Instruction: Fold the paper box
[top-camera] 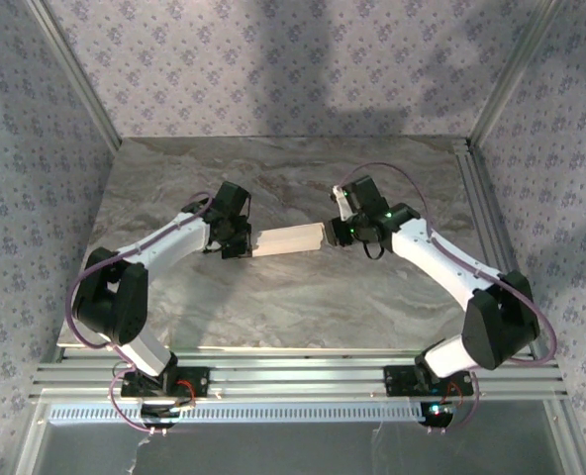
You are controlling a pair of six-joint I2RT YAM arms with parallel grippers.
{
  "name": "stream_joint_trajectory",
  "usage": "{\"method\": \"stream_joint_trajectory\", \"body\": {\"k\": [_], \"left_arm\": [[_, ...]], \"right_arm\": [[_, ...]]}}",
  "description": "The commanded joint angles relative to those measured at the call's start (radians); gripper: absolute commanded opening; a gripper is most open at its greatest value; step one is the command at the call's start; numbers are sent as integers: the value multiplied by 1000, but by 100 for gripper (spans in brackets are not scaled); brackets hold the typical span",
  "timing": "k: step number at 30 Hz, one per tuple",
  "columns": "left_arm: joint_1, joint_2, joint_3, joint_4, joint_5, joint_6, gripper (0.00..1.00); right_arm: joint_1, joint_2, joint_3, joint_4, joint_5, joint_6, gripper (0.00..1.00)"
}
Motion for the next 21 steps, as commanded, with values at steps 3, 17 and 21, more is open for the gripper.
{"method": "stream_joint_trajectory", "body": {"k": [3, 17, 21], "left_arm": [[10, 44, 3, -124, -32, -21, 21], [13, 46, 10, -119, -30, -12, 20], [15, 50, 10, -119, -26, -11, 21]], "right_arm": [[10, 48, 96, -53, -22, -53, 37], [22, 132, 182, -115, 17, -91, 34], [45, 127, 179, -109, 14, -92, 34]]}}
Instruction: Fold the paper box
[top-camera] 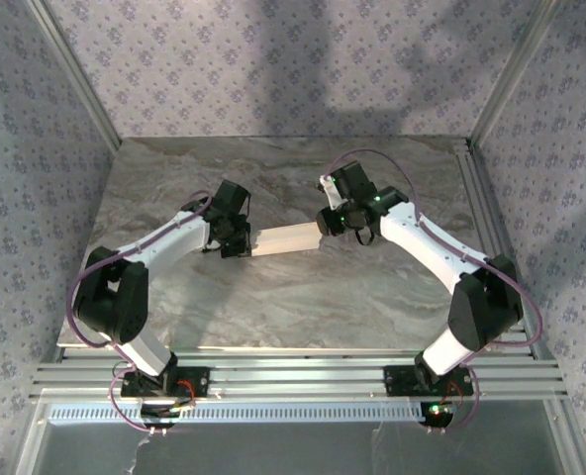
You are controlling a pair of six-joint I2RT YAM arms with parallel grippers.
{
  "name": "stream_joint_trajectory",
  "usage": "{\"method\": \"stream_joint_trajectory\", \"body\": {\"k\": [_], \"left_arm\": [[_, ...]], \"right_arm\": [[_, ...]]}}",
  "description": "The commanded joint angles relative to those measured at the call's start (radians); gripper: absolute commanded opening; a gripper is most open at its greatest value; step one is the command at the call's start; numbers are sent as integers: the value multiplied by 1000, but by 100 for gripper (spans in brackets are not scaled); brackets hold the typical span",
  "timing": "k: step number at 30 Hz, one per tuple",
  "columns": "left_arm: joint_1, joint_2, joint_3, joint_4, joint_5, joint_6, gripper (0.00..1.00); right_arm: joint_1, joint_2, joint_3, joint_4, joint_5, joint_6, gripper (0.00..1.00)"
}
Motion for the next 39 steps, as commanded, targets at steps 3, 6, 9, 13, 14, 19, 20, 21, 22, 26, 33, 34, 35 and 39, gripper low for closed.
{"method": "stream_joint_trajectory", "body": {"k": [3, 6, 9, 13, 14, 19, 20, 21, 22, 26, 33, 34, 35, 39], "left_arm": [[10, 41, -1, -108, -23, -9, 20], [13, 41, -2, -108, -23, -6, 20], [14, 40, -1, -108, -21, -2, 20], [16, 40, 2, -112, -21, 0, 20], [14, 39, 2, -112, -21, 1, 20], [15, 36, 1, -111, -21, 6, 20], [15, 36, 2, -112, -21, 5, 20], [16, 36, 2, -111, -21, 6, 20], [16, 38, 3, -108, -21, 5, 20], [16, 42, 6, -107, -15, 8, 20], [16, 43, 4, -102, -17, 12, 19], [16, 43, 4, -102, -17, 14, 19], [16, 44, 5, -101, -15, 13, 19], [16, 46, 7, -101, -11, 17, 19]], "right_arm": [[30, -16, -5, -15, 15, -13, 37], [35, -52, -26, -5, 27, -6, 38], [37, -53, -27, -11, 38, -12, 39], [29, 2, 6, -37, 51, -28, 37], [27, 13, 11, -37, 47, -30, 35], [26, 48, 42, -37, 50, -34, 32], [27, 51, 48, -35, 47, -34, 31], [26, 56, 54, -38, 44, -33, 30], [28, 61, 62, -39, 41, -34, 29], [28, 75, 83, -48, 46, -33, 21], [34, 58, 91, -63, 43, -23, 22], [34, 57, 95, -66, 46, -22, 19], [37, 58, 98, -70, 47, -22, 15], [39, 63, 108, -78, 47, -19, 7]]}}
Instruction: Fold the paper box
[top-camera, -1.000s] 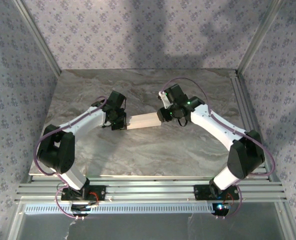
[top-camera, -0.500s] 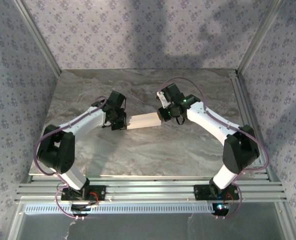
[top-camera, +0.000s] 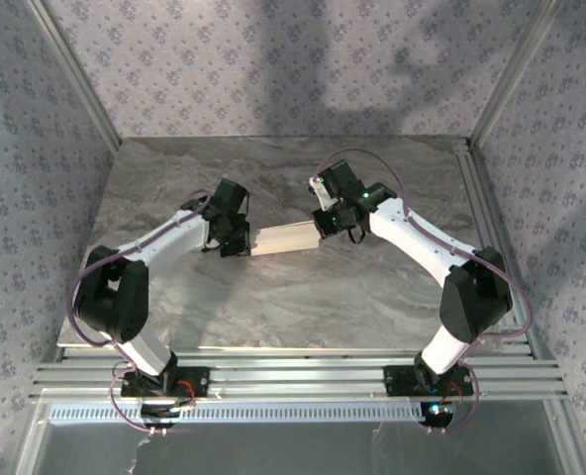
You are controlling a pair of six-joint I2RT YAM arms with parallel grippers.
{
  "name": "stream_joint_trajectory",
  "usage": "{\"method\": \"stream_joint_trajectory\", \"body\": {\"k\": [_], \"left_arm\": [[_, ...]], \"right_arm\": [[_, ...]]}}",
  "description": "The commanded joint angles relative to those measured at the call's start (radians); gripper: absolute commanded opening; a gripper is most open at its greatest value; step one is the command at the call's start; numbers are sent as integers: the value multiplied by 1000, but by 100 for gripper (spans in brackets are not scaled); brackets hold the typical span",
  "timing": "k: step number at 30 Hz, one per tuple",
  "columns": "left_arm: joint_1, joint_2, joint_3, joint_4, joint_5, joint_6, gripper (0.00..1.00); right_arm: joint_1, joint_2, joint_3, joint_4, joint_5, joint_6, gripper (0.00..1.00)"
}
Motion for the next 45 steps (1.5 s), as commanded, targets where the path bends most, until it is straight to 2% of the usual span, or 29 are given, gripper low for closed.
{"method": "stream_joint_trajectory", "body": {"k": [1, 7, 32, 45], "left_arm": [[6, 40, 0, -94, -20, 12, 19], [6, 42, 4, -94, -19, 15, 19], [6, 59, 16, -86, -4, 24, 18], [6, 57, 13, -87, -5, 24, 17]], "right_arm": [[5, -4, 37, -26, 14, 1, 6], [14, 11, 56, -37, 10, 16, 0], [22, 66, 154, -86, -64, 198, 0], [30, 46, 95, -36, -45, 243, 0]]}}
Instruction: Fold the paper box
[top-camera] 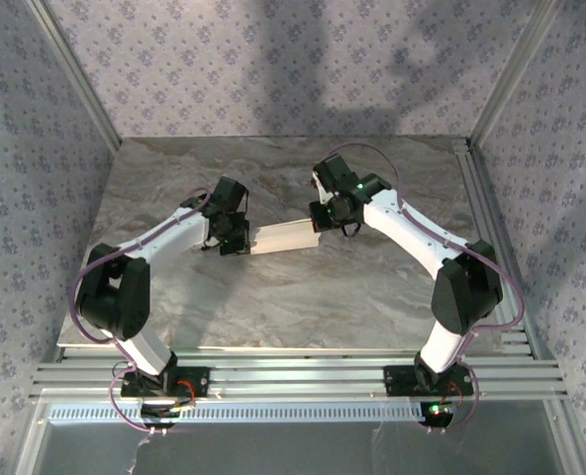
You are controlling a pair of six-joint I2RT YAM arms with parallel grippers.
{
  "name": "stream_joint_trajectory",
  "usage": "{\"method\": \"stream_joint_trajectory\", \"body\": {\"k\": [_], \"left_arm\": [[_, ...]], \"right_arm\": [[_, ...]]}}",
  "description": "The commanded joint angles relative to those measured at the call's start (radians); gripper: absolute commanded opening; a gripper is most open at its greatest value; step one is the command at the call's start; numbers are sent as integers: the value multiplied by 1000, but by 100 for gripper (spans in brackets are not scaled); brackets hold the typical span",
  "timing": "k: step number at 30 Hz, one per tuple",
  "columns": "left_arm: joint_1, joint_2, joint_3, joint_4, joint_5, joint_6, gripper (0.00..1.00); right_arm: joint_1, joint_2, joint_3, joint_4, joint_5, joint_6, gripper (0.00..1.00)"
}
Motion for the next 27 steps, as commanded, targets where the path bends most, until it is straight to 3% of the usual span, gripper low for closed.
{"method": "stream_joint_trajectory", "body": {"k": [1, 27], "left_arm": [[-1, 40, -7, -78, -15, 13, 17], [9, 58, 0, -81, -13, 9, 17]], "right_arm": [[23, -23, -19, 58, -41, 31, 0], [61, -143, -393, 408, 30, -9, 0]]}}
